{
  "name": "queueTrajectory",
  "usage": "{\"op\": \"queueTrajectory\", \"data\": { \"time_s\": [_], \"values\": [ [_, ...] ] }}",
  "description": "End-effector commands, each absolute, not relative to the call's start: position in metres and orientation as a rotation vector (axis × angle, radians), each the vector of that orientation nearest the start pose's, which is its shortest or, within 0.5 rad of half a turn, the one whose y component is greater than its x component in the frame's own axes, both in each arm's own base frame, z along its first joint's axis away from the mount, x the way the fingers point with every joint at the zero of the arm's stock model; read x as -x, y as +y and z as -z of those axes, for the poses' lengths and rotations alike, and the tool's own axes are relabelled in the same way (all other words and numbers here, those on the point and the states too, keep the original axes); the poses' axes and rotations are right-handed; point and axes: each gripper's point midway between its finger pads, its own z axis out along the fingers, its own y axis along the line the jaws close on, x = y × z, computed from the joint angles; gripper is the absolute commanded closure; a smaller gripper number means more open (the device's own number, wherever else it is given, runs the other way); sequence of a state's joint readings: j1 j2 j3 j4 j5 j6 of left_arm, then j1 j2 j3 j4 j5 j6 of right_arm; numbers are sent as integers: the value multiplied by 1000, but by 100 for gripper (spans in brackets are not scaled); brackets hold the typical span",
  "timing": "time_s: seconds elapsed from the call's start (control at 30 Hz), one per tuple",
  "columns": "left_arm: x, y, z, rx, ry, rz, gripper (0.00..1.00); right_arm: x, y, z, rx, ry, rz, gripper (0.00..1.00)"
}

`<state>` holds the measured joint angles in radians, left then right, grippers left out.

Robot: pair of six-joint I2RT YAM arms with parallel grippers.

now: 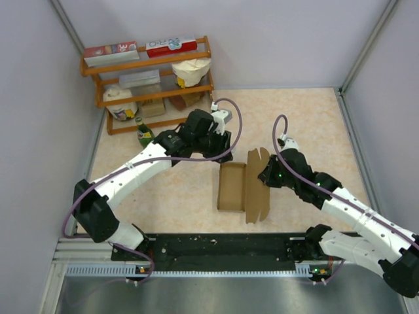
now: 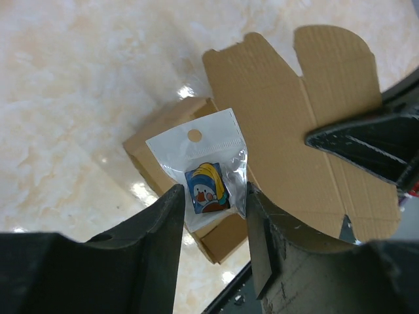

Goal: Fold the paper box

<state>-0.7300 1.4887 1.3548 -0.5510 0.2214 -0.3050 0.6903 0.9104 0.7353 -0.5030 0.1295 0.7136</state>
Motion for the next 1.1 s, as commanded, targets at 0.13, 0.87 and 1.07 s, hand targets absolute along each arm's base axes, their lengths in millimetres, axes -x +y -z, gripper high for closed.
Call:
{"op": "queueTrajectory", "data": {
  "time_s": [0.13, 0.87, 1.07],
  "values": [
    [-228, -334, -199, -743, 2342, 874, 55, -225, 190, -173, -84, 2269, -629, 98],
    [-228, -322, -185, -719, 2382, 799, 25, -228, 189, -168, 45, 2334, -567, 96],
    [-268, -276, -227, -488, 2215, 815, 23, -231, 193, -171, 268, 2392, -485, 100]
  ]
}}
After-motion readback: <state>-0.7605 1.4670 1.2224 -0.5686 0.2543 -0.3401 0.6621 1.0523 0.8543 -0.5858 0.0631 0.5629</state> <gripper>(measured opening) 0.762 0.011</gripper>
